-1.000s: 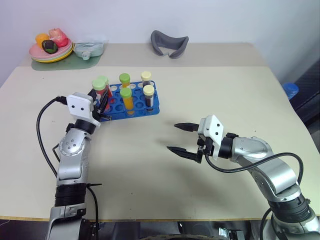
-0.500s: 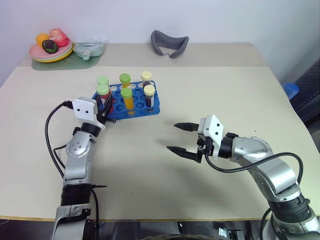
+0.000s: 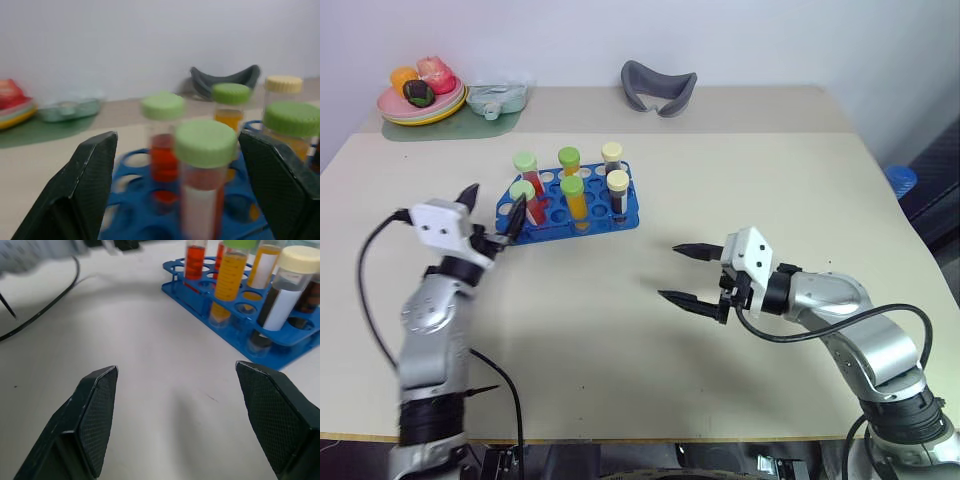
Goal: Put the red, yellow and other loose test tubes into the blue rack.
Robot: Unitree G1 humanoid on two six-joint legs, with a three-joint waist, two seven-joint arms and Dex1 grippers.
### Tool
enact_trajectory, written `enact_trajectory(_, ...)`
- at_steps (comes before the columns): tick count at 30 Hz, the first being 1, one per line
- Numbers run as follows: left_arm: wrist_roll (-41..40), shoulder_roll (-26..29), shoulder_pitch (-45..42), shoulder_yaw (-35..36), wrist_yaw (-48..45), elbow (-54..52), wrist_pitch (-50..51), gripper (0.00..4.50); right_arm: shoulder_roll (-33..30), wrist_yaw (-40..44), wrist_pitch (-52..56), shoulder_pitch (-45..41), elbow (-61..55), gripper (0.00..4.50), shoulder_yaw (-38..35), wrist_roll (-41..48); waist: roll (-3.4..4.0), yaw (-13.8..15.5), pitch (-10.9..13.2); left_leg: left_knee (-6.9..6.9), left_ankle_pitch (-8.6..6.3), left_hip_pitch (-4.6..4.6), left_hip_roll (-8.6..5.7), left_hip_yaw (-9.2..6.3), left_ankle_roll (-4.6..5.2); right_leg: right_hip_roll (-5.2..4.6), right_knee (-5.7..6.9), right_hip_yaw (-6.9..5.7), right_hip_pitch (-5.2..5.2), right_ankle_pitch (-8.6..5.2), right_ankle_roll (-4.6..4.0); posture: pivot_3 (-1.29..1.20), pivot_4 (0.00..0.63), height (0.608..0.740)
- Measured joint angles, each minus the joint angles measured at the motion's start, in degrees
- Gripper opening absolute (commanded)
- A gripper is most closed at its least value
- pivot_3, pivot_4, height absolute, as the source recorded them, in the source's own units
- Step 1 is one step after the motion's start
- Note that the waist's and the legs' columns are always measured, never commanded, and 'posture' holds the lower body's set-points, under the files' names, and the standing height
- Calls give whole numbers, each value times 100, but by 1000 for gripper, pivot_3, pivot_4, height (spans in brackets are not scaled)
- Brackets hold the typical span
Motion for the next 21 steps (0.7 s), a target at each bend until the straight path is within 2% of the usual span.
enact_trajectory(3,-334,511,588,424,-246,-423,436,4069,-208,64,-3,3,160,3853,-323,19,1,0,1,-5,0,1,0,1,0,-1,-3,-1,-1,-1,-1,0,150,740)
enact_trajectory(6,-468,1137,1673,1059,-716,-605,719,4069,-636,163,-52,202,453,3853,-909,42,3,0,2,-28,0,8,0,7,0,-1,-15,4,-2,-1,-2,0,150,740)
enact_trajectory(7,-476,1189,1877,1223,-790,-590,783,4069,-736,185,-80,263,587,3853,-1084,34,4,7,2,-30,0,8,0,7,0,-1,-17,3,-2,-1,-2,0,150,740)
enact_trajectory(10,-609,1199,2133,1478,-914,-617,907,4069,-887,296,-259,335,930,3853,-1393,-9,2,69,2,-26,1,8,0,7,-1,-2,-18,1,5,-2,-3,0,150,740)
enact_trajectory(21,-704,1064,2184,1488,-941,-864,1018,4069,-945,506,-717,578,1620,3853,-1536,-142,3,-5,1,-30,1,11,1,8,-1,-1,-19,4,2,-1,-2,0,150,740)
